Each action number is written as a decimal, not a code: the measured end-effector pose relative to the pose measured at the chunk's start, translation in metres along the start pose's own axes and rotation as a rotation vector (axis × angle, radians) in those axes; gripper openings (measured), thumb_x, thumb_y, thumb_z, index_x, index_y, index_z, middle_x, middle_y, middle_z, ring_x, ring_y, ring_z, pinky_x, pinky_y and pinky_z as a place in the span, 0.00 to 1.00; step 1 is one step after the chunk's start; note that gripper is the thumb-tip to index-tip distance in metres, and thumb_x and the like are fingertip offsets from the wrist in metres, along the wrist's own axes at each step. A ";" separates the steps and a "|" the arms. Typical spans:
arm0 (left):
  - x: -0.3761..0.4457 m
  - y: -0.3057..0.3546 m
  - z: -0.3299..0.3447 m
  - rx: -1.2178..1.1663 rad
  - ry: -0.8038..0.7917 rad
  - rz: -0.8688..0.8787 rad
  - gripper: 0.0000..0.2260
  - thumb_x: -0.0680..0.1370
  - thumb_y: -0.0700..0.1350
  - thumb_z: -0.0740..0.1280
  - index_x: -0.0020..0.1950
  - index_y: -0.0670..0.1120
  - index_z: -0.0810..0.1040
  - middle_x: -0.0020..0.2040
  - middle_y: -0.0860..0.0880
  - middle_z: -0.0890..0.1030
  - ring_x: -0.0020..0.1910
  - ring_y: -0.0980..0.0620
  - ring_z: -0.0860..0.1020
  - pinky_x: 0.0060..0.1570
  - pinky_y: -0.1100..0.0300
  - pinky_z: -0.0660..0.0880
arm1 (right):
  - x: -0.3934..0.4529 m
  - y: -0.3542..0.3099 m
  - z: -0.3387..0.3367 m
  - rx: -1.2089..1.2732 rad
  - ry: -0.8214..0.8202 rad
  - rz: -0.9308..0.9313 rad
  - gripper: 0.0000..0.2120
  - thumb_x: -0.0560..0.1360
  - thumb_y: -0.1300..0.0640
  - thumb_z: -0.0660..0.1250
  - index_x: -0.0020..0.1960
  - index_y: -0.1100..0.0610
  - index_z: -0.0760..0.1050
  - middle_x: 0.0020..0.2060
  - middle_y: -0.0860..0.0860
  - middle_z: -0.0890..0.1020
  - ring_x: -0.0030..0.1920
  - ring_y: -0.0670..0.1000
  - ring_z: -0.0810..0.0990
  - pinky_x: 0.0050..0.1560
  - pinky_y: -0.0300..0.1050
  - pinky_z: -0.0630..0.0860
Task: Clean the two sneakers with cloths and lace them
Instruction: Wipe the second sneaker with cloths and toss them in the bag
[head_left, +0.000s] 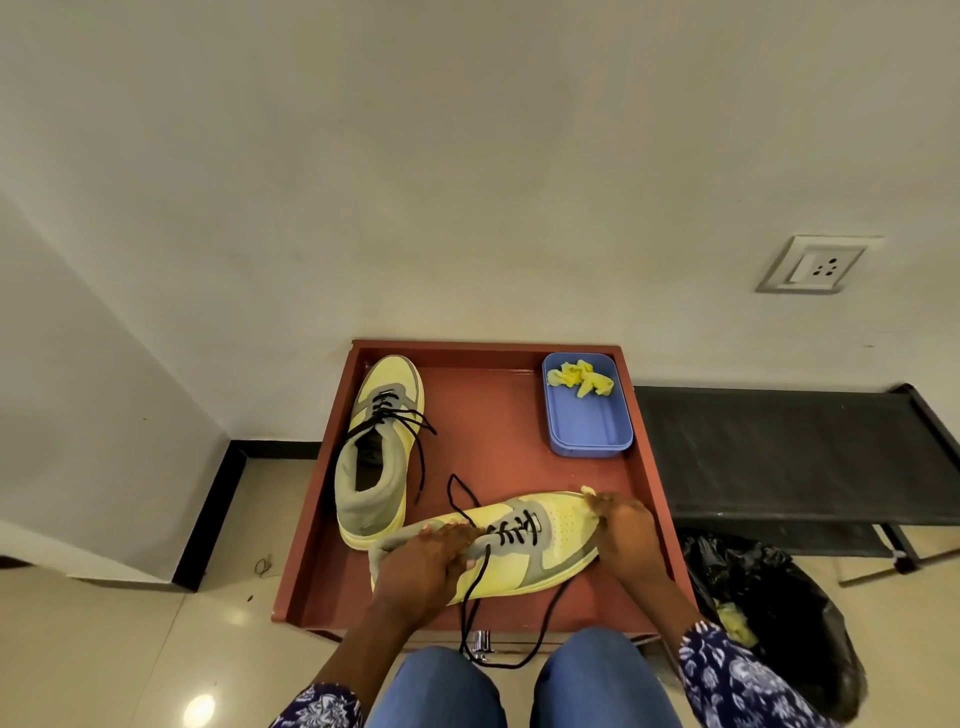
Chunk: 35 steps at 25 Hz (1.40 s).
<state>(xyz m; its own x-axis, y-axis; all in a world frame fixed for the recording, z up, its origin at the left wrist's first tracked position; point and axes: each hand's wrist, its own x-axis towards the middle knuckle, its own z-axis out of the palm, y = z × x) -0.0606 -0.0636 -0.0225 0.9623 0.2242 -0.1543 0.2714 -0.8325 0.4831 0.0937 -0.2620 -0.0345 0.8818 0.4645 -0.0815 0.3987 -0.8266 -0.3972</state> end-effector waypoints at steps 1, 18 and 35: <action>0.000 0.000 0.000 -0.001 0.000 -0.004 0.18 0.79 0.51 0.55 0.69 0.56 0.68 0.65 0.54 0.75 0.62 0.54 0.75 0.57 0.60 0.72 | 0.007 -0.002 0.001 0.003 -0.001 0.021 0.17 0.76 0.65 0.56 0.62 0.63 0.75 0.58 0.57 0.79 0.58 0.54 0.77 0.59 0.37 0.72; 0.000 0.003 -0.002 -0.002 -0.022 0.009 0.18 0.81 0.48 0.56 0.71 0.56 0.64 0.71 0.55 0.69 0.69 0.55 0.67 0.65 0.63 0.64 | -0.028 -0.021 0.022 0.064 -0.106 -0.162 0.22 0.68 0.68 0.65 0.62 0.61 0.76 0.60 0.61 0.77 0.60 0.63 0.75 0.63 0.48 0.70; 0.000 0.004 -0.005 -0.014 -0.015 0.040 0.18 0.80 0.49 0.54 0.71 0.54 0.66 0.69 0.53 0.71 0.66 0.54 0.71 0.62 0.62 0.67 | 0.013 -0.017 0.003 0.106 -0.025 0.166 0.17 0.74 0.69 0.58 0.60 0.63 0.76 0.57 0.59 0.80 0.57 0.58 0.78 0.61 0.42 0.71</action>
<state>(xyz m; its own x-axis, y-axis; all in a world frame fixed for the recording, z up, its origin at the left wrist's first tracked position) -0.0595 -0.0646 -0.0166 0.9719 0.1835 -0.1475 0.2334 -0.8334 0.5010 0.0976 -0.2408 -0.0310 0.9261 0.3335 -0.1762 0.2183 -0.8548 -0.4708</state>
